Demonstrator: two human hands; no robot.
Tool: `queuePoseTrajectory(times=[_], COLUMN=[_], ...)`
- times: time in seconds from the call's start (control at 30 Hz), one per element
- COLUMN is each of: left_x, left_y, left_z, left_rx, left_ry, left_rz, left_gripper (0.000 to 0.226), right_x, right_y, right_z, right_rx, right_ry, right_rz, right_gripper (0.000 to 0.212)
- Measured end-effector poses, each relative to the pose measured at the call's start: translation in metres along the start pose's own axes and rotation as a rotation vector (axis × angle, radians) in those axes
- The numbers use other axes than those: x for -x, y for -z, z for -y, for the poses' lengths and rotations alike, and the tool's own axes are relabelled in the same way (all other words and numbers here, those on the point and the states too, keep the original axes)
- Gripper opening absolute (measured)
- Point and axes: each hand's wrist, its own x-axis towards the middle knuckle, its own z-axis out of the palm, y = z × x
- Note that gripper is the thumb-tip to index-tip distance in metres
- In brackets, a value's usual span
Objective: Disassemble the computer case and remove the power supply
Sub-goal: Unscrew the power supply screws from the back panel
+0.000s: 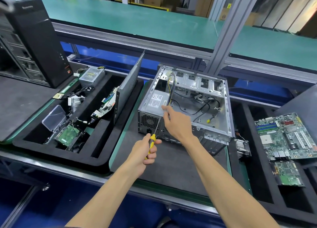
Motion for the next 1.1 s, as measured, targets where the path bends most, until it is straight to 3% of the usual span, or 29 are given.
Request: queuePoseTrajectory(times=[0.1,0.23,0.47,0.67,0.77,0.93,1.1], left_x=[0.0008,-0.0017,-0.0012,0.0001,-0.0015,-0.0025,0.0011], left_y=[-0.0013,0.001,0.0014,0.0013,0.0038,0.0032,0.0013], left_z=[0.0023,0.0046,0.0,0.0031,0.0027,0.0017,0.0031], left_rx=[-0.093,-0.018,-0.022,-0.053,-0.04,-0.011,-0.057], left_ry=[-0.065,-0.108,-0.035,-0.154,-0.135,-0.005,-0.108], left_rz=[-0.027,-0.085,0.001,-0.087,-0.161,-0.04,-0.064], left_gripper=[0.034,0.027,0.044,0.025,0.029,0.049,0.032], right_x=[0.0001,0.0002,-0.0002,-0.0004,-0.0004,-0.0007,-0.0005], right_y=[-0.0005,-0.0023,-0.005,-0.0044,-0.0047,-0.0056,-0.0062], right_z=[-0.0008,-0.0011,-0.0021,-0.003,-0.0031,-0.0036,-0.0043], right_rx=[0.008,0.009,0.018,0.024,0.024,0.031,0.018], right_ry=[0.001,-0.002,-0.004,0.004,0.003,0.009,0.011], right_rz=[-0.008,-0.03,-0.051,-0.046,-0.059,-0.062,-0.073], right_gripper=[0.039,0.038,0.037,0.039,0.038,0.037,0.037])
